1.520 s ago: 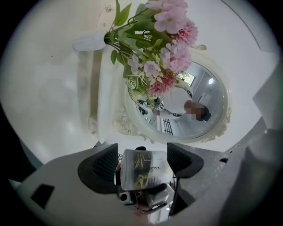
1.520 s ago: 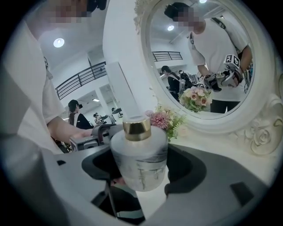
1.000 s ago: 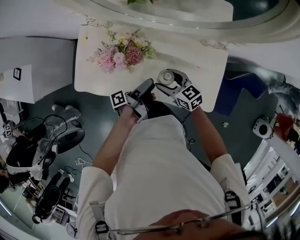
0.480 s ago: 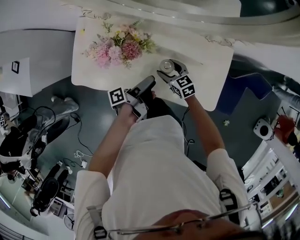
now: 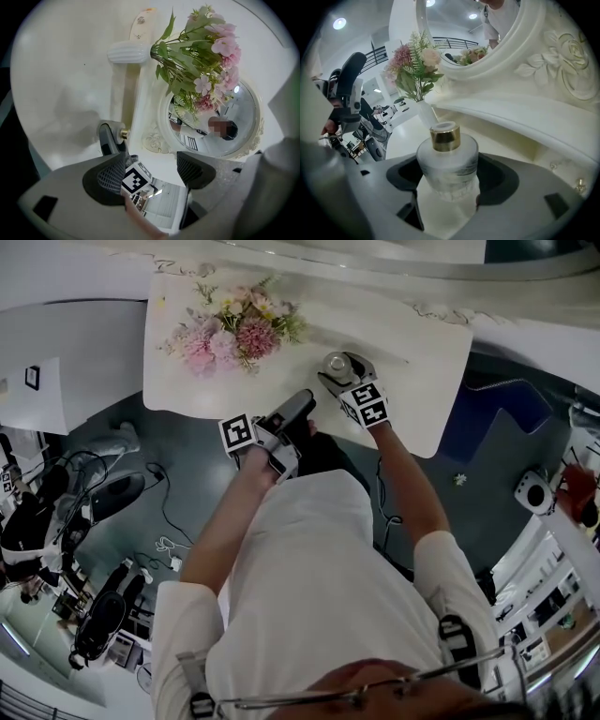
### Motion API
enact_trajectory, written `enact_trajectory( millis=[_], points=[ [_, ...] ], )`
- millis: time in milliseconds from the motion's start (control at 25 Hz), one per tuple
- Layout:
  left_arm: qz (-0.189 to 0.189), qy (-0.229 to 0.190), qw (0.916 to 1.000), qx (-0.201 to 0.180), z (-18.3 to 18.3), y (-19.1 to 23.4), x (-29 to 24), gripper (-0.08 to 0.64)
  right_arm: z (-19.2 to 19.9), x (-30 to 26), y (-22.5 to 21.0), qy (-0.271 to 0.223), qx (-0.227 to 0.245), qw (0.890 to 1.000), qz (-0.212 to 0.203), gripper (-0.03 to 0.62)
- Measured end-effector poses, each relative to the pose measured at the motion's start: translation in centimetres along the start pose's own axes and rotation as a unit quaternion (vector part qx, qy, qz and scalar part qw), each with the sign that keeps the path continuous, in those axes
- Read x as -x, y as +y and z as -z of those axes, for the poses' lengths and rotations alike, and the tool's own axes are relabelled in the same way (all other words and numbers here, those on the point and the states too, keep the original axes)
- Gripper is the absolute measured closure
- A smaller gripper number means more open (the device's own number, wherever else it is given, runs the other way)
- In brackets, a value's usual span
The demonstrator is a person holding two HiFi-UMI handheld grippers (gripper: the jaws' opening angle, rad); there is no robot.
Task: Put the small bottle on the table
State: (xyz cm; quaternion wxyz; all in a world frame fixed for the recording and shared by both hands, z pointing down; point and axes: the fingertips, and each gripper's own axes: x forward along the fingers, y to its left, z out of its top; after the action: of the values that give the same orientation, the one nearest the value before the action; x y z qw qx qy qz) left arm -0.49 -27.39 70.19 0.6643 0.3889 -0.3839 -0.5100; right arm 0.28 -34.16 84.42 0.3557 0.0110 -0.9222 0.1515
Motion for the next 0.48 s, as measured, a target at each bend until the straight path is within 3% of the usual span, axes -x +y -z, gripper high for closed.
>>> enact_trajectory(
  millis=[480],
  points=[
    [0.007, -0.015, 0.9998, 0.007, -0.5, 0.1, 0.6, 0.225, 0.7, -1.1, -1.0, -0.003, -0.01, 1.0, 0.016, 0.242]
  ],
)
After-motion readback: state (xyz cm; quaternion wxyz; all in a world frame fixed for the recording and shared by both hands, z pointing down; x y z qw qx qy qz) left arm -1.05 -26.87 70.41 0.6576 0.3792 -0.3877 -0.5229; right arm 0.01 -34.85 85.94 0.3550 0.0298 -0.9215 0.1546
